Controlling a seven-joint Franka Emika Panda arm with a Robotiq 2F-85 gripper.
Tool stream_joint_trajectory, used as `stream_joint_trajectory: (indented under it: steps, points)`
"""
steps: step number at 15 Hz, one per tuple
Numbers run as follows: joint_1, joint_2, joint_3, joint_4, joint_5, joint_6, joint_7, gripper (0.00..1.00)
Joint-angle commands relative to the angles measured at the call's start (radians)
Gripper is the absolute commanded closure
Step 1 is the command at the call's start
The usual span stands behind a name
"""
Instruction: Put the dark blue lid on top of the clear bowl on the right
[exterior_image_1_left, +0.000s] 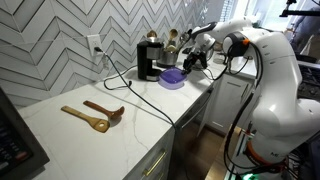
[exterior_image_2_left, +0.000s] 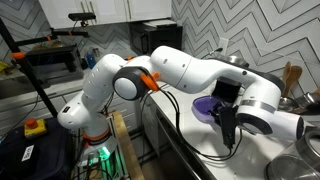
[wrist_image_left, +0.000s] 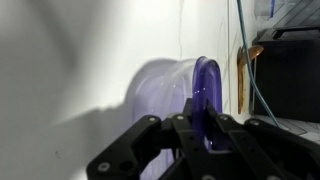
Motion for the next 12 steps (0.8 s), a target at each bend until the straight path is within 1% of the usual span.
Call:
stream_joint_trajectory:
  steps: [1,2,4,7,8,9,11,12]
  points:
    - [-0.006,0.017,0.001,0.024,-0.005,-0.009,0.032,0.95]
    - [-0.005,0.015,0.000,0.023,-0.007,-0.008,0.037,0.88]
    - [0.003,0.006,-0.007,0.012,-0.008,-0.003,0.047,0.65]
    - [0.005,0.002,-0.008,0.009,-0.010,-0.002,0.060,0.43]
    - [0.006,0.000,-0.008,0.008,-0.011,-0.002,0.064,0.38]
    - [0.008,-0.002,-0.009,0.008,-0.012,-0.001,0.068,0.35]
    - [0.010,-0.007,-0.010,0.005,-0.015,-0.001,0.075,0.31]
    - [0.011,-0.009,-0.009,0.004,-0.015,-0.003,0.079,0.30]
